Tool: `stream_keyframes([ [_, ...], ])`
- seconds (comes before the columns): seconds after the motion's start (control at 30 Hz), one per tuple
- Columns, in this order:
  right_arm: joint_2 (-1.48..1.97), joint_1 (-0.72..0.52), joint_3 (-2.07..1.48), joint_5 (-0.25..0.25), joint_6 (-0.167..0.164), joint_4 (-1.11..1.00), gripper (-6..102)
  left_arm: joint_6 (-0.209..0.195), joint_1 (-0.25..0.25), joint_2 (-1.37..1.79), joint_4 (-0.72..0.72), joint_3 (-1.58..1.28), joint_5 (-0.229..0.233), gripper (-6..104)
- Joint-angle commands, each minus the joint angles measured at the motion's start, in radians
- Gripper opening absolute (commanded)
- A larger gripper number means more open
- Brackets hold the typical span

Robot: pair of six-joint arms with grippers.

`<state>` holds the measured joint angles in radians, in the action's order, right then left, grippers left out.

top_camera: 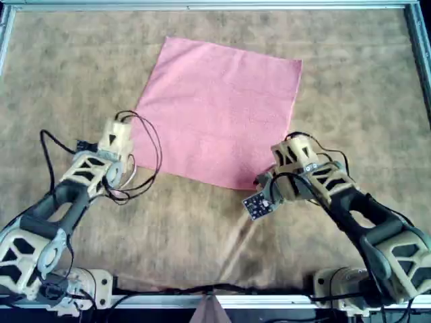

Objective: Fold a cloth

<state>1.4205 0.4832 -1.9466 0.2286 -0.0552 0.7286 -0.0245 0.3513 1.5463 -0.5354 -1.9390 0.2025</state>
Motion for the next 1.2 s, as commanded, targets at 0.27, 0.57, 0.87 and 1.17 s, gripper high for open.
stream_keyframes([
  [0.27, 0.002, -0.011, 0.063, -0.011, -0.003, -0.077, 77, -0.002, 0.035, 0.049, -0.005, 0.037, 0.017, 55],
  [0.57, 0.002, -0.005, 0.063, -0.011, -0.003, -0.075, 77, -0.015, 0.034, 0.025, -0.055, -0.009, 0.017, 55],
  [0.87, 0.002, -0.005, 0.064, -0.011, -0.003, -0.081, 77, -0.003, 0.032, -0.046, -0.041, 0.037, 0.014, 55],
  [1.17, 0.000, -0.005, 0.094, -0.011, -0.003, -0.083, 76, -0.003, 0.032, -0.238, -0.041, 0.179, 0.014, 55],
])
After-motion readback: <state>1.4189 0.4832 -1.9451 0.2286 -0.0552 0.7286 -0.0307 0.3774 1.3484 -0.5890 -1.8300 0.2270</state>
